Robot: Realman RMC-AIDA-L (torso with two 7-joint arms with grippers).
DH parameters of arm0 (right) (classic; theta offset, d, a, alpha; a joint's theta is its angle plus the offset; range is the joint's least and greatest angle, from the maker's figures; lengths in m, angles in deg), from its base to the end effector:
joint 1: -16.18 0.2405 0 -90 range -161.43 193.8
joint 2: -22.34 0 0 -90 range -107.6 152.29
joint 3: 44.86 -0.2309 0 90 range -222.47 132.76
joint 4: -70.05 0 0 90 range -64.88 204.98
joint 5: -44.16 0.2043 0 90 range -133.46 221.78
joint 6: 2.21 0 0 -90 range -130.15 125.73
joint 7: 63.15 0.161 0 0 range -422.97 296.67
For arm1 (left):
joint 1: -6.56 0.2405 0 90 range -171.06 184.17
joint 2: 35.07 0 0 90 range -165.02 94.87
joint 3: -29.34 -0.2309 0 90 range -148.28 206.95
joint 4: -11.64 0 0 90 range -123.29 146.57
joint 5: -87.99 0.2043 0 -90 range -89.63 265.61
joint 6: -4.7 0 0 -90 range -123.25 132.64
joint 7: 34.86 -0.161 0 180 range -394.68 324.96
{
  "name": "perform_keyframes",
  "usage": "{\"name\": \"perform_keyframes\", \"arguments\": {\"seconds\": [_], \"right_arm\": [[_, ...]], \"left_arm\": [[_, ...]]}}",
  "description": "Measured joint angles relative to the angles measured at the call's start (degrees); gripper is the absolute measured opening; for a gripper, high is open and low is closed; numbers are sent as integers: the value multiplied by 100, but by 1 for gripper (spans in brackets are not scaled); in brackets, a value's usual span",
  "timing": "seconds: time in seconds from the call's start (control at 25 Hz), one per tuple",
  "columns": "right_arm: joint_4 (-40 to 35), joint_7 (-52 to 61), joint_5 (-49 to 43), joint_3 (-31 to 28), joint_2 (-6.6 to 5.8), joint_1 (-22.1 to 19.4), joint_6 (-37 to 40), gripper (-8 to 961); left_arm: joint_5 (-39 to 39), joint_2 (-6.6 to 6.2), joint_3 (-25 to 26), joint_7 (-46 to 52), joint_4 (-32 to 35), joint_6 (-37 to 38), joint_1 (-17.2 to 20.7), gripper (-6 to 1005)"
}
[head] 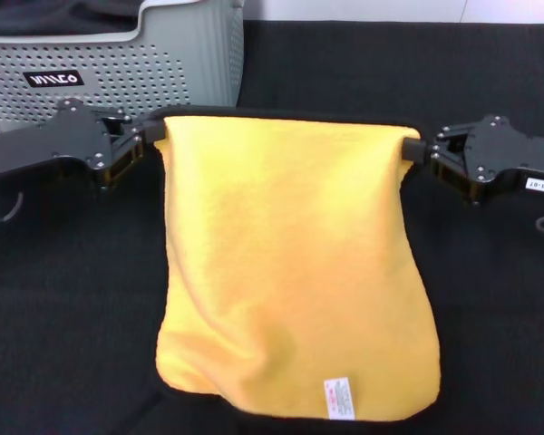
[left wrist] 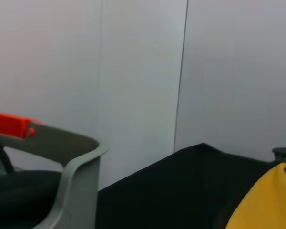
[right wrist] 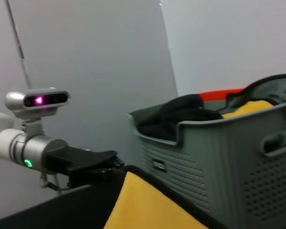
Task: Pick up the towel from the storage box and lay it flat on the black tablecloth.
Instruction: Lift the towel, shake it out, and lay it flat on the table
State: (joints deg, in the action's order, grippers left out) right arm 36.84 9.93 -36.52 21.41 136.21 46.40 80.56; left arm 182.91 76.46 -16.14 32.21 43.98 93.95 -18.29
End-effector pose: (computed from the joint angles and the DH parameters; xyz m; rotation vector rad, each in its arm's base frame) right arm 0.1911 0.3379 -0.0020 -2.6795 0.4285 0.9453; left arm -0.2565 0.3203 0.0471 -2.5307 -0.4278 -0.8244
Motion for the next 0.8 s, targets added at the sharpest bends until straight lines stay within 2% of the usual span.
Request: {"name": "perform_keyframes", "arguments": {"seconds": [0.4,0.6,0.8], "right_arm": [[183,72,-1,15,-153,212,-392,12],[474,74,-3,34,-197,413,-417,13],[500,75,-61,38,-160,425,-540,13]], "left_arm": [[614,317,-13,-303,0,-728,-332,12],[698,382,3,-369,0,-781,-378,12],[674,422,12,-388,0,-882,-355,12]]}}
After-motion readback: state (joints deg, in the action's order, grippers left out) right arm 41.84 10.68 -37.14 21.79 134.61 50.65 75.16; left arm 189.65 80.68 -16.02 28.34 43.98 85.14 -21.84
